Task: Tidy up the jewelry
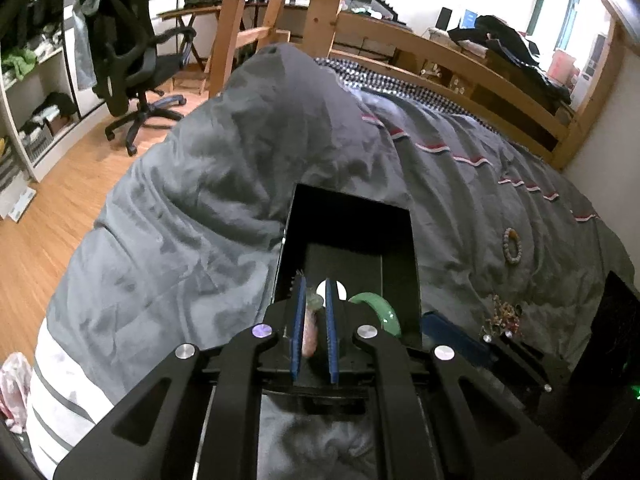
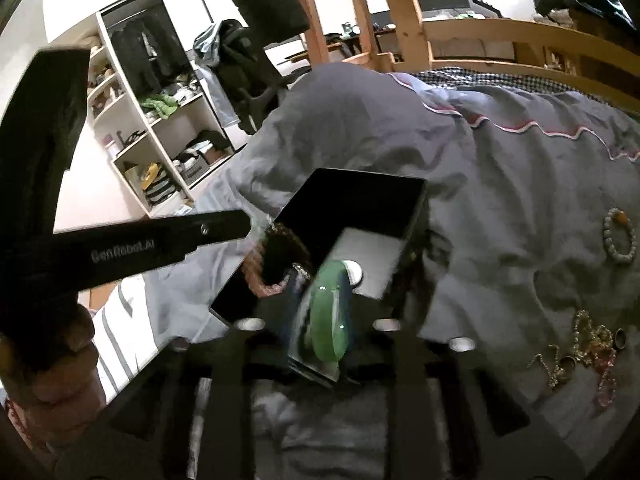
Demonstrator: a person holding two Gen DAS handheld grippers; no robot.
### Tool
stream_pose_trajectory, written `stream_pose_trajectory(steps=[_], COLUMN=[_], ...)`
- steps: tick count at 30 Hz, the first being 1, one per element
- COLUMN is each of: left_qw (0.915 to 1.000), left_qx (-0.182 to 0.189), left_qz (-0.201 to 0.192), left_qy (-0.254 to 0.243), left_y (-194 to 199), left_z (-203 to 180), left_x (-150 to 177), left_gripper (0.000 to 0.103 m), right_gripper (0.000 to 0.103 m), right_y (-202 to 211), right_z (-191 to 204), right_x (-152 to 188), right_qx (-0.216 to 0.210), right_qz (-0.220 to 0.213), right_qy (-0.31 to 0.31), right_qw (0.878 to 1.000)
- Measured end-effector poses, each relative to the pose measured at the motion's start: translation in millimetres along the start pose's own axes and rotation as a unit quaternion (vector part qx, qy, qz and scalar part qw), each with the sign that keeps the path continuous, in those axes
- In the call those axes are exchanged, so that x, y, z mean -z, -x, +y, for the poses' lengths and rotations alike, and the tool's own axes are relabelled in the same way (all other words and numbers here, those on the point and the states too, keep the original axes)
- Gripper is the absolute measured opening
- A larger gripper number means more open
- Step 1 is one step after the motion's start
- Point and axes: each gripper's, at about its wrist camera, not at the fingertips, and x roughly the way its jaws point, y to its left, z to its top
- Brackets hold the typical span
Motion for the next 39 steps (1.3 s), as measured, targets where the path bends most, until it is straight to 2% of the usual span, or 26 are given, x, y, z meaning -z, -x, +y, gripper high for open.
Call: stream_pose_trajectory(steps=[1,2,3,4,5,7,9,14,18,24,32,35,37,38,39], left_qw=[1.0000,1.0000,0.9999,0.9997,0.9995,0.9991,0.9989,0.9986,0.9977,0.9938,0.9865,0.9835,0.9824,0.9816,0.9809], left_qx=[-0.001,0.001,0.001,0.001,0.002,0.008,0.013,0.026,0.049,0.081,0.114,0.117,0.119,0.120,0.122], left_qz=[-0.003,-0.008,-0.015,-0.021,-0.031,-0.041,-0.043,-0.041,-0.036,-0.027,-0.006,-0.002,0.000,0.003,0.006], left_qy=[-0.002,-0.005,-0.007,-0.007,-0.008,-0.012,-0.016,-0.022,-0.028,-0.071,-0.118,-0.138,-0.145,-0.148,-0.152], left_y=[1,4,7,9,13,18,19,17,16,11,-1,-7,-13,-18,-24], left_z=[0,0,0,0,0,-1,-2,-6,-13,-42,-84,-103,-113,-119,-126], left_x=[0,-1,-1,-1,-1,-1,-3,-1,2,14,36,41,41,41,40], left_gripper=[0.014,0.027,0.047,0.057,0.071,0.074,0.089,0.092,0.094,0.094,0.094,0.094,0.094,0.094,0.092], right_gripper=[0.082,0.087,0.095,0.099,0.099,0.099,0.099,0.099,0.099,0.099,0.099,0.099,0.099,0.098,0.090], right_y=[5,9,14,19,22,25,27,35,48,78,123,126,121,120,118], right_z=[-1,-2,-3,-4,-6,-11,-19,-41,-51,-70,-110,-129,-144,-150,-153], right_x=[0,-1,-3,-6,-9,-13,-16,-22,-27,-31,-1,8,10,11,12], right_qx=[-0.001,0.002,0.006,0.020,0.033,0.063,0.094,0.137,0.166,0.208,0.244,0.235,0.254,0.260,0.258], right_qz=[-0.017,-0.031,-0.043,-0.055,-0.059,-0.060,-0.059,-0.066,-0.072,-0.075,-0.024,-0.010,0.006,0.012,0.014], right_qy=[-0.003,-0.005,-0.006,-0.002,0.002,0.013,0.019,0.004,0.027,0.040,0.002,-0.024,-0.040,-0.049,-0.054], right_qw=[1.000,1.000,0.999,0.998,0.998,0.996,0.994,0.988,0.983,0.975,0.969,0.972,0.966,0.964,0.965])
